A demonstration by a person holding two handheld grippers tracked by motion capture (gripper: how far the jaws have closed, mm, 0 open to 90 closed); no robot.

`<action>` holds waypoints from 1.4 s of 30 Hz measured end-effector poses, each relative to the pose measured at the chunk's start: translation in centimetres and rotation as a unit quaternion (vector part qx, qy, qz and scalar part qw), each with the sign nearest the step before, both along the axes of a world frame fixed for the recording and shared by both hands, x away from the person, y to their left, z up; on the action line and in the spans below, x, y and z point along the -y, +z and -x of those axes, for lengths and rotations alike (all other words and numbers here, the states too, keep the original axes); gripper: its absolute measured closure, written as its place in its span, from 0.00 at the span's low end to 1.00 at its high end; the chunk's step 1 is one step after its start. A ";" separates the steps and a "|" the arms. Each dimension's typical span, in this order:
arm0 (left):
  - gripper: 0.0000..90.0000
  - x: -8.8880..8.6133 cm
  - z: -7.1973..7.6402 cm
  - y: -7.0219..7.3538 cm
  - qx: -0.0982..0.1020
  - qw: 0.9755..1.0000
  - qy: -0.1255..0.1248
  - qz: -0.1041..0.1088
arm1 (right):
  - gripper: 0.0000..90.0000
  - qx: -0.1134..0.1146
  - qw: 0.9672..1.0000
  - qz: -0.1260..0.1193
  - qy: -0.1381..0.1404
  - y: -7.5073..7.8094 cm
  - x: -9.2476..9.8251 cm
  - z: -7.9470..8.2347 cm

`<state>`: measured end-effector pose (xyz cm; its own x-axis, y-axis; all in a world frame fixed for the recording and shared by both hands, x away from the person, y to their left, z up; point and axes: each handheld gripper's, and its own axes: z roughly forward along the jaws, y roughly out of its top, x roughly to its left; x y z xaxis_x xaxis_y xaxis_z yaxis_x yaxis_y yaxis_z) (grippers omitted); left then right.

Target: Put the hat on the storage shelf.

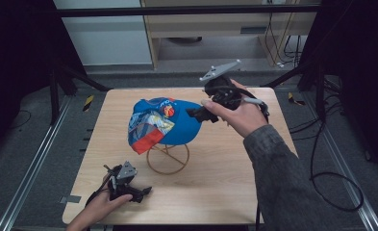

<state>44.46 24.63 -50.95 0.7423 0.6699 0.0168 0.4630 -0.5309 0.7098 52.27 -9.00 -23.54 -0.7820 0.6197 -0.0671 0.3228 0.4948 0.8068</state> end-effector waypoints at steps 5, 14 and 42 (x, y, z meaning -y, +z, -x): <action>0.00 0.0 0.0 0.0 0.001 1.000 0.000 0.001 | 0.14 0.013 1.000 -0.013 -0.020 -0.9 3.0 1.1; 0.00 0.0 0.0 0.0 0.000 1.000 0.000 -0.001 | 0.16 0.025 0.999 -0.007 -0.040 -5.3 7.7 3.2; 0.00 -0.1 0.0 0.0 0.000 1.000 -0.004 0.000 | 0.15 -0.072 0.989 -0.019 -0.124 -23.1 12.2 3.9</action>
<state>44.44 24.72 -50.95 0.7477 0.6638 0.0176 0.4586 -0.5353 0.7094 48.37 -21.20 -46.62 -0.6046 0.7942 0.0608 0.5439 0.3559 0.7599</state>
